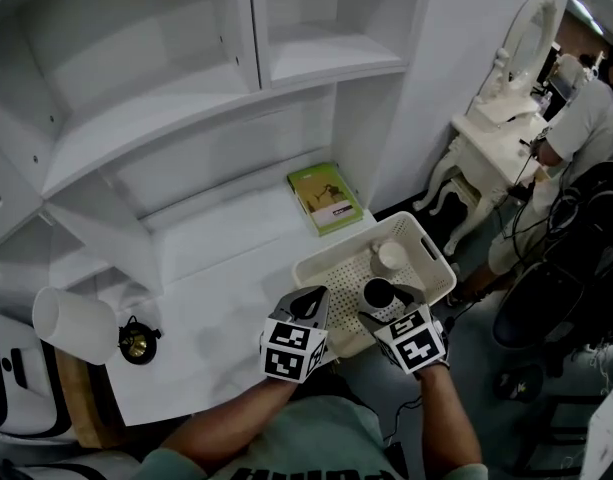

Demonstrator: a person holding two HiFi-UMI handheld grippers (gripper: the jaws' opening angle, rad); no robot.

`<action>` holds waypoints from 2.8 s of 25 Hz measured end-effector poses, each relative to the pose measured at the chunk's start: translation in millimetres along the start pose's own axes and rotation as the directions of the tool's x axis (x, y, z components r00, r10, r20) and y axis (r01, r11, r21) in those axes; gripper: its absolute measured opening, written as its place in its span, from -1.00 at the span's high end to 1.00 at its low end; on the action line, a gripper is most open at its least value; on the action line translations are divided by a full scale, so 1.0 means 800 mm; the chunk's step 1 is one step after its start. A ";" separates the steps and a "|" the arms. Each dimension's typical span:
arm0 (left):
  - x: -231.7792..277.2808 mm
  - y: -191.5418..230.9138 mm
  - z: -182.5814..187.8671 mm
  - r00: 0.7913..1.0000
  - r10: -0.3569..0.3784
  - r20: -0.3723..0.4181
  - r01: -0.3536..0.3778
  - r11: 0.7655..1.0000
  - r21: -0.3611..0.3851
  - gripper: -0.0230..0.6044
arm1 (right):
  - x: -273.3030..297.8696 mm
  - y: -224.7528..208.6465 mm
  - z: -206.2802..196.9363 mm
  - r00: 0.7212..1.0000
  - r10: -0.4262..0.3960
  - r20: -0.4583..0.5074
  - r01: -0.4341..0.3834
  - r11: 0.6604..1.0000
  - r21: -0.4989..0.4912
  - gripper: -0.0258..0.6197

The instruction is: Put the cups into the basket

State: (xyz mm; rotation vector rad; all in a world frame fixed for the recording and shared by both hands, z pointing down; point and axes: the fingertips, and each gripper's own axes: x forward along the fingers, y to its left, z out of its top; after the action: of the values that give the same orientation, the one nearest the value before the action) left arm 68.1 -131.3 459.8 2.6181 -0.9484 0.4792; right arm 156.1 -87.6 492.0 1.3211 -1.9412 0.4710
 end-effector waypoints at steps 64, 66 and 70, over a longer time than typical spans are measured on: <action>-0.163 -0.307 -0.107 0.959 0.240 0.152 -0.235 0.971 -0.054 0.91 | -0.273 0.043 -0.211 0.906 -0.016 0.422 -0.023 0.996 0.089 0.88; -0.160 -0.314 -0.109 0.958 0.241 0.154 -0.235 0.970 -0.056 0.90 | -0.276 0.040 -0.213 0.904 -0.014 0.428 -0.026 0.996 0.086 0.88; -0.158 -0.326 -0.110 0.959 0.238 0.154 -0.231 0.971 -0.061 0.91 | -0.281 0.035 -0.223 0.907 -0.009 0.421 -0.030 0.996 0.087 0.88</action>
State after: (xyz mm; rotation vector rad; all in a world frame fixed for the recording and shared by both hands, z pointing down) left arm 130.9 164.1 440.6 2.5480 -1.3161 0.3017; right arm 241.3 184.2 447.4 1.5729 -2.3012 0.2964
